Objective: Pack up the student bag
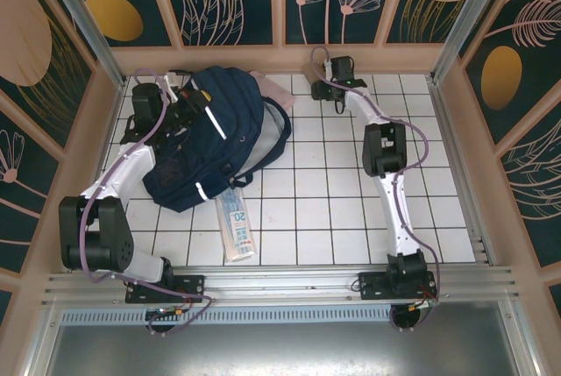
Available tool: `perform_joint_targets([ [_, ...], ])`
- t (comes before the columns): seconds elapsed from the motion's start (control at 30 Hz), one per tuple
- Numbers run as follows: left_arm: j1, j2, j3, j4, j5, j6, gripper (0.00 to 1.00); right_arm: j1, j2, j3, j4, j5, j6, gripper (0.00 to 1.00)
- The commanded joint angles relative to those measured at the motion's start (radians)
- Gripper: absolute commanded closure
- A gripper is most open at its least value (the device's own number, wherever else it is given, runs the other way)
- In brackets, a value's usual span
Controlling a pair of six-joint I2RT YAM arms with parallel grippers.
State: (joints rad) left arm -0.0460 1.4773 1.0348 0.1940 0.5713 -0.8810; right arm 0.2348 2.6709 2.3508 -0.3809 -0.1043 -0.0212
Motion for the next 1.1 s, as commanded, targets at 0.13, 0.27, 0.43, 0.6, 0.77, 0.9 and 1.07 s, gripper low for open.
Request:
perform_joint_targets([
  [0.13, -0.013, 0.0, 0.184, -0.091, 0.022, 0.107, 1.0, 0.008, -0.407, -0.389, 0.153, -0.068, 0.056, 0.72],
  [0.27, -0.026, 0.012, 0.274, -0.171, 0.013, 0.154, 1.0, 0.032, -0.62, -0.64, 0.245, -0.119, 0.1, 0.76],
  [0.43, -0.025, 0.003, 0.313, -0.212, 0.035, 0.187, 1.0, 0.1, -0.877, -0.961, 0.391, -0.207, 0.133, 0.76],
  [0.6, -0.026, -0.032, 0.299, -0.22, 0.069, 0.186, 1.0, 0.206, -0.985, -1.089, 0.411, -0.292, 0.119, 0.76],
  [0.77, -0.026, -0.069, 0.308, -0.25, 0.068, 0.19, 1.0, 0.322, -0.964, -1.089, 0.362, -0.292, 0.058, 0.78],
  [0.9, -0.026, -0.093, 0.315, -0.28, 0.058, 0.206, 1.0, 0.385, -0.954, -1.101, 0.397, -0.314, 0.039, 0.8],
  [1.07, -0.026, -0.114, 0.276, -0.263, 0.066, 0.199, 1.0, 0.455, -0.946, -1.123, 0.496, -0.303, -0.068, 0.73],
])
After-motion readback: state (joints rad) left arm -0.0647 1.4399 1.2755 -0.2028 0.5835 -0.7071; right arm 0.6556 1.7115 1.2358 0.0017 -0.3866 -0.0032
